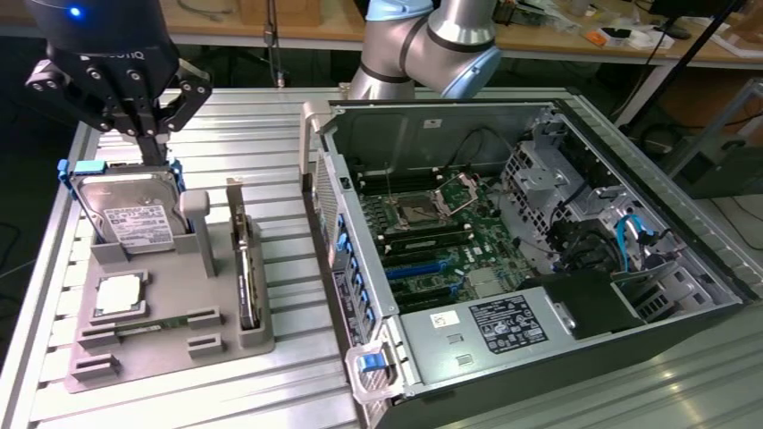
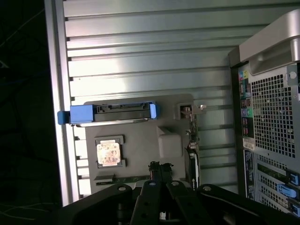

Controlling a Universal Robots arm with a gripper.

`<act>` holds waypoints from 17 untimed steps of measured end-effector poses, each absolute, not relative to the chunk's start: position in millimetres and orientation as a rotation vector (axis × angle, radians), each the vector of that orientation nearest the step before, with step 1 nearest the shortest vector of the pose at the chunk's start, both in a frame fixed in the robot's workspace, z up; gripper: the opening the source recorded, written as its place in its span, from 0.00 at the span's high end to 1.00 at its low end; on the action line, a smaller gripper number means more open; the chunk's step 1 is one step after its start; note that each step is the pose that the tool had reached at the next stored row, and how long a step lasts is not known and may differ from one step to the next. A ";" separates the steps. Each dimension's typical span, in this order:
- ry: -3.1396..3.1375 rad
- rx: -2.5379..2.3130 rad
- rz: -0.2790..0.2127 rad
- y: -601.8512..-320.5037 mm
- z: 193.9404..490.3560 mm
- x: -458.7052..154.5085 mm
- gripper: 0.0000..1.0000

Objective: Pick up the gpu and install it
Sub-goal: 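Reach for the gpu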

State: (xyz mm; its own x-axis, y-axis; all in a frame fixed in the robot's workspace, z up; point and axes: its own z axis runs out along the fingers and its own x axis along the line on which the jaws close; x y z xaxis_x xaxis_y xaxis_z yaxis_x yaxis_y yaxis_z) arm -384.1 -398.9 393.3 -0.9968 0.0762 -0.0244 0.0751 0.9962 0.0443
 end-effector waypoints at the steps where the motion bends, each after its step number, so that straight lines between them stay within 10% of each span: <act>1: 3.113 0.118 0.068 -398.9 393.3 -384.4 0.89; 17: 3.113 0.118 0.068 -399.0 393.3 -390.9 0.89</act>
